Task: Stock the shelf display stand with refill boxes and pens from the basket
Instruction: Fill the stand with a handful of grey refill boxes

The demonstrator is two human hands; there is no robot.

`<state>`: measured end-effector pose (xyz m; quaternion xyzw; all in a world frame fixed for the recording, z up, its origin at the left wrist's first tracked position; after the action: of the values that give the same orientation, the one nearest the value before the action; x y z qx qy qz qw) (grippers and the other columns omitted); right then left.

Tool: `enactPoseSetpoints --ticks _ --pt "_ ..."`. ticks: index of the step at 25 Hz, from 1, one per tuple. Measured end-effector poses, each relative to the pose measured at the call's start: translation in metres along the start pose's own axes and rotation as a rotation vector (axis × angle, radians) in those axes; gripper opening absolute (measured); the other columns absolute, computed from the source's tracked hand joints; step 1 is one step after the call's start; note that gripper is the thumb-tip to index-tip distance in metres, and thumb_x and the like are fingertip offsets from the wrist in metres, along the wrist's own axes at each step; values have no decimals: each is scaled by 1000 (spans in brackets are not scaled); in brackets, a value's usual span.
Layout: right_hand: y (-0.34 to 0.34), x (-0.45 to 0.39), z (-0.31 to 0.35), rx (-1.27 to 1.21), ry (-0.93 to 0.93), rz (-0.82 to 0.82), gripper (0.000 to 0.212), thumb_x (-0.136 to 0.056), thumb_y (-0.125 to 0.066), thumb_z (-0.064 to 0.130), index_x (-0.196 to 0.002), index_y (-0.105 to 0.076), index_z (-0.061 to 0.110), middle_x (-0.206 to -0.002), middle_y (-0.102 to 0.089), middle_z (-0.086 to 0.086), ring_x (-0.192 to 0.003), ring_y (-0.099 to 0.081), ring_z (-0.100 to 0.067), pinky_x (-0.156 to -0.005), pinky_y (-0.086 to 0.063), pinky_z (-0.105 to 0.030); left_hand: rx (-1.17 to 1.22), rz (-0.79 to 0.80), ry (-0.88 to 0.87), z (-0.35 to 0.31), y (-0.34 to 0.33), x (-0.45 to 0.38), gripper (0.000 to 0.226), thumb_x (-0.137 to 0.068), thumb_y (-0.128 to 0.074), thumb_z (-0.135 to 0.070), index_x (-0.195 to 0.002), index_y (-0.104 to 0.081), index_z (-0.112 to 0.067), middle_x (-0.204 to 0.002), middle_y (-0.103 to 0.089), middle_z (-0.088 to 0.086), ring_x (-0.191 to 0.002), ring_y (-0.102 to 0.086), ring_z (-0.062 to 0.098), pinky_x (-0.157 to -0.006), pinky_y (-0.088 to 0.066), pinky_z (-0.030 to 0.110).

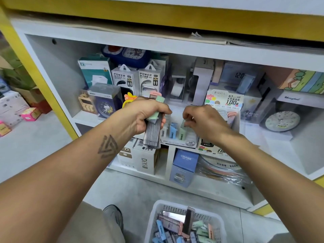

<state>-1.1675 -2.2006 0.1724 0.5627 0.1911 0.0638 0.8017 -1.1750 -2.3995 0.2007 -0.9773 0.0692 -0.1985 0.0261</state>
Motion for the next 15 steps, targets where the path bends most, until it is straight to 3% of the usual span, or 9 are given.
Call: enactPoseSetpoints --ticks 7,11,13,15 --pt "-1 0 0 61 15 55 13 -90 -65 8 -83 -62 19 -80 -63 -1 -75 -60 -22 -70 -56 -41 -3 12 1 0 0 1 18 -78 -70 7 -89 -58 -2 -60 -55 12 -40 -55 19 -43 -49 25" --pt "-2 0 6 280 45 207 21 -92 -56 9 -103 -71 19 -108 -70 -2 -98 -63 -27 -85 -54 -42 -1 14 -1 2 -5 3 19 -78 -71 8 -84 -56 -4 -52 -55 9 -39 -53 18 -42 -49 24" --pt "3 0 12 107 9 142 27 -98 -53 14 -117 -70 22 -120 -68 2 -108 -63 -22 -92 -52 -40 0 33 4 2 -11 3 22 -78 -72 7 -86 -56 -5 -52 -54 8 -38 -53 17 -41 -48 23" --pt "17 0 18 -385 -134 -8 20 -101 -56 21 -114 -71 20 -102 -74 0 -86 -68 -15 -77 -55 -34 -30 67 -15 3 -19 3 22 -77 -73 5 -87 -57 -7 -53 -52 6 -37 -51 15 -40 -46 22"
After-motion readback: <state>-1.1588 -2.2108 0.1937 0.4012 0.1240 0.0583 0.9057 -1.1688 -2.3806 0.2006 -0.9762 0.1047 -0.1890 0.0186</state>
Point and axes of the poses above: each hand's wrist, its own x-axis away from the middle knuckle, its own y-axis out of the back of the hand, z = x × y, the point moved 1 cm from there along -x, towards the middle knuckle
